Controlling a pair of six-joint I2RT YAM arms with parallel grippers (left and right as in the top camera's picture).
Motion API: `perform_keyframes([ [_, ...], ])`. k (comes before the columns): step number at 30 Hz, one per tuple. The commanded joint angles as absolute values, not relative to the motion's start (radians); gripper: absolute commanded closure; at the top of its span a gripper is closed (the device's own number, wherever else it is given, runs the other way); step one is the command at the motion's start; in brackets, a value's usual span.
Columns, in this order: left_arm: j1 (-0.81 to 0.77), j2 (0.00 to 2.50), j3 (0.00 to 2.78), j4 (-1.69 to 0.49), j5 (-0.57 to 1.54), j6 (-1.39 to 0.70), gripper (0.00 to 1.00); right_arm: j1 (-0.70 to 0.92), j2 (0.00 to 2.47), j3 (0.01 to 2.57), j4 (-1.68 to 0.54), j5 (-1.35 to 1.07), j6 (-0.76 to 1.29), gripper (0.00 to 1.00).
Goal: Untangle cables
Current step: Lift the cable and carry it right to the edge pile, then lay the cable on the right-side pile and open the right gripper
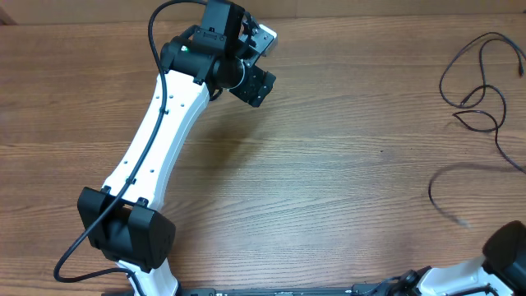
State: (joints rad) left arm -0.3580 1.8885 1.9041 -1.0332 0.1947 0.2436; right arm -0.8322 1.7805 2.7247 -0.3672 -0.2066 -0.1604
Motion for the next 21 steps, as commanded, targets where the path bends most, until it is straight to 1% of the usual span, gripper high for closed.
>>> perform_keyframes([
  [1,-0.359,1.877,1.893,-1.037,0.153,0.274,0.18,-0.936,1.761,2.729,-0.321,-0.255,-0.109,0.96],
  [2,-0.359,1.877,1.893,-1.039,0.146,0.274,0.18,-0.996,1.76,2.729,-0.31,-0.29,-0.075,0.96],
  [6,-0.359,1.877,1.893,-1.045,0.146,0.274,0.18,-1.128,1.765,2.728,-0.319,-0.37,-0.002,0.96],
  [10,-0.359,1.877,1.893,-1.045,0.146,0.274,0.18,-1.183,1.781,2.727,-0.331,-0.406,0.007,0.96],
  [15,-0.359,1.877,1.893,-1.046,0.146,0.274,0.2,-1.184,1.8,2.659,-0.418,-0.429,0.008,0.96],
  [18,-0.359,1.877,1.893,-1.055,0.147,0.274,0.21,-1.145,1.819,2.574,-0.491,-0.477,0.007,0.96],
  [21,-0.359,1.877,1.893,-1.068,0.147,0.274,0.22,-1.093,1.837,2.461,-0.589,-0.476,0.004,0.96],
])
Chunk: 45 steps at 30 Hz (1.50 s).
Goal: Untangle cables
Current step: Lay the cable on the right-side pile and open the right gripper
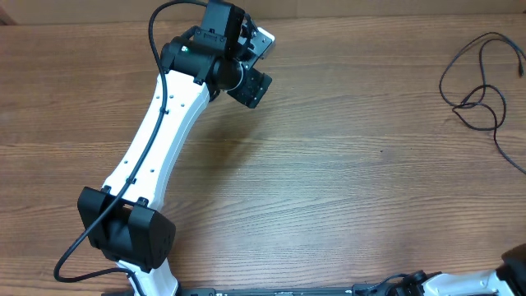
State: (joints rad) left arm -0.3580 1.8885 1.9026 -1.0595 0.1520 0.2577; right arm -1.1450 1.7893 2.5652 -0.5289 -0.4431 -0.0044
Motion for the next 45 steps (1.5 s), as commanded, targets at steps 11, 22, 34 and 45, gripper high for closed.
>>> perform_keyframes([
  [11,-0.36,1.877,1.893,-1.074,0.151,0.265,0.25,-0.898,1.876,1.793,-0.529,-0.472,-0.003,0.96],
  [22,-0.36,1.877,1.893,-1.081,0.154,0.266,0.28,-0.808,1.882,1.309,-0.283,-0.397,0.009,0.95],
  [34,-0.359,1.877,1.893,-1.075,0.149,0.266,0.25,-0.689,1.79,1.497,-0.37,-0.849,0.072,0.27],
  [45,-0.359,1.877,1.893,-1.062,0.146,0.265,0.28,-0.257,1.687,1.739,-0.749,-0.385,-0.278,0.39],
])
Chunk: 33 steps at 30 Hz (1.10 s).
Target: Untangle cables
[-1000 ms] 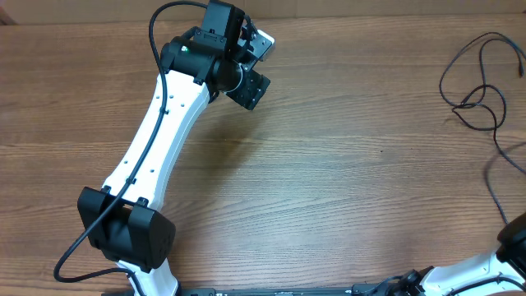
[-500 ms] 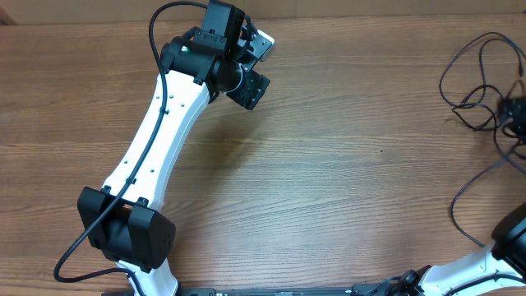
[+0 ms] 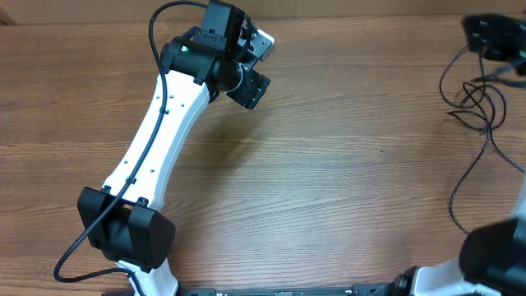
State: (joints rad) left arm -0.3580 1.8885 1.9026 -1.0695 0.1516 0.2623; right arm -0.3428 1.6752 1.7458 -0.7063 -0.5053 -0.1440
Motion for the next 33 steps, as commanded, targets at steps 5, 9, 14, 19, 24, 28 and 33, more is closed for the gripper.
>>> perform_keyframes([
  [5,-0.359,1.877,1.893,-1.058,0.146,0.255,0.29,0.04,1.691,1.745,-0.825,-0.337,-0.447,0.27],
  [9,-0.359,1.877,1.893,-1.063,0.146,0.255,0.3,0.141,1.661,1.845,-0.812,-0.255,-0.447,0.13],
  [14,-0.359,1.877,1.893,-1.035,0.146,0.255,0.31,0.144,1.615,2.121,-0.784,-0.278,-0.443,0.04],
  [19,-0.36,1.877,1.893,-1.013,0.154,0.254,0.34,0.135,1.552,2.251,-0.911,-0.139,-0.438,0.0],
  [24,-0.358,1.877,1.893,-1.037,0.138,0.26,0.34,0.096,1.318,1.912,-0.851,-0.257,-0.535,0.0],
  [28,-0.358,1.877,1.893,-1.046,0.097,0.265,0.34,0.036,1.018,1.493,-0.583,-0.294,-0.566,0.0],
  [33,-0.358,1.877,1.893,-1.042,0.097,0.273,0.35,-0.044,0.641,1.089,-0.363,-0.332,-0.445,0.0],
])
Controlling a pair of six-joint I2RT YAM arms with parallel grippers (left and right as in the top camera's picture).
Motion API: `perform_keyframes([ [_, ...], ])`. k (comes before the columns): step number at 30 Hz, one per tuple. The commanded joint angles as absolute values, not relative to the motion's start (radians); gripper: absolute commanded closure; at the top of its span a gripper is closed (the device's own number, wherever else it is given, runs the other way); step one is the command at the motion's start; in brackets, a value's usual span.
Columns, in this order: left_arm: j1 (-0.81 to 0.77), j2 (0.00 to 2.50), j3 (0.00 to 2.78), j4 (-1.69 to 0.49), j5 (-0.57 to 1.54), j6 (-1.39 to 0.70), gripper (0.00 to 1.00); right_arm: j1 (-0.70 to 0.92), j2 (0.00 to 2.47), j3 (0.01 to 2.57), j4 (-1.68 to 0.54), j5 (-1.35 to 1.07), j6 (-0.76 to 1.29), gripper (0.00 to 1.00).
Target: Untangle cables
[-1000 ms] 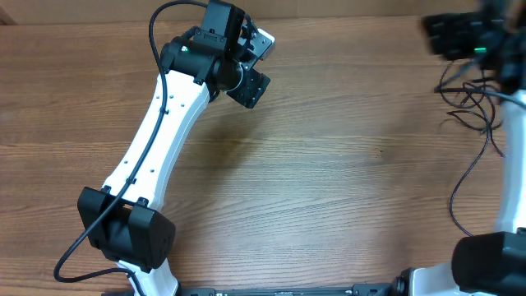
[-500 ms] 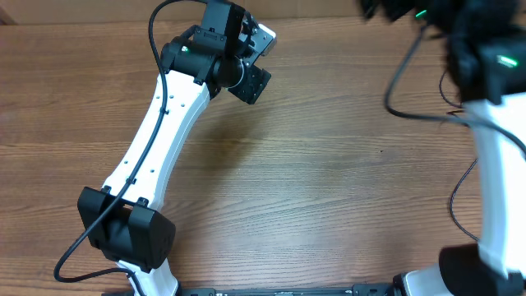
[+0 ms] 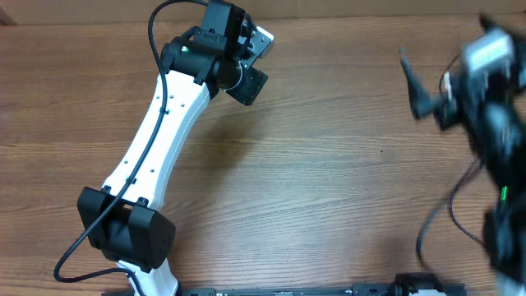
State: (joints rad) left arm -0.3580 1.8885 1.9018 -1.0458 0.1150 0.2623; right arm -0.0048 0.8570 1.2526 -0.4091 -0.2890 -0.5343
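Thin black cable shows only in parts at the table's right: a strand (image 3: 450, 215) curving down toward the front, and a bit of loop (image 3: 454, 59) near the back. My right arm, badly blurred, covers the rest of the tangle. Its gripper (image 3: 417, 86) reaches left of the cable, with dark fingers (image 3: 422, 100) smeared, so I cannot tell its state or whether it holds cable. My left gripper (image 3: 249, 72) hangs at the back left, far from the cable, its jaws not readable from above.
The wooden table (image 3: 329, 181) stretches between the two arms. The left arm's white link (image 3: 160, 140) runs diagonally from its base (image 3: 123, 234) at the front left. A black rail (image 3: 288, 291) lines the front edge.
My right arm was at the far back right corner over the tangle. Now it lies lower and further left, blurred, covering most of the cable. The left arm has barely moved.
At first the black tangle lay exposed at the right, and my right arm showed only in the front right corner. Then the arm was almost out of view. Later its gripper was over the tangle's back end, and now it spreads across the tangle.
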Motion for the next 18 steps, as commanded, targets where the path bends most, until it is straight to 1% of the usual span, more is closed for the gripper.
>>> perform_keyframes([
  [1,-0.358,1.877,1.893,-1.041,0.099,0.279,0.35,-0.059,0.557,1.005,-0.353,-0.341,-0.388,0.0],
  [3,-0.358,1.877,1.893,-1.034,0.101,0.289,0.35,-0.069,0.448,0.885,-0.335,-0.326,-0.326,0.0],
  [8,-0.358,1.877,1.893,-1.023,0.1,0.293,0.34,-0.074,0.17,0.558,-0.255,-0.13,-0.123,0.0],
  [12,-0.358,1.877,1.893,-1.024,0.101,0.293,0.34,-0.074,-0.001,0.381,-0.216,-0.13,-0.075,0.0],
  [16,-0.358,1.877,1.893,-1.025,0.101,0.293,0.34,-0.074,0.024,0.27,-0.144,-0.119,-0.058,0.0],
  [18,-0.358,1.877,1.893,-1.033,0.099,0.293,0.34,-0.074,0.024,0.213,-0.104,-0.069,0.002,0.0],
])
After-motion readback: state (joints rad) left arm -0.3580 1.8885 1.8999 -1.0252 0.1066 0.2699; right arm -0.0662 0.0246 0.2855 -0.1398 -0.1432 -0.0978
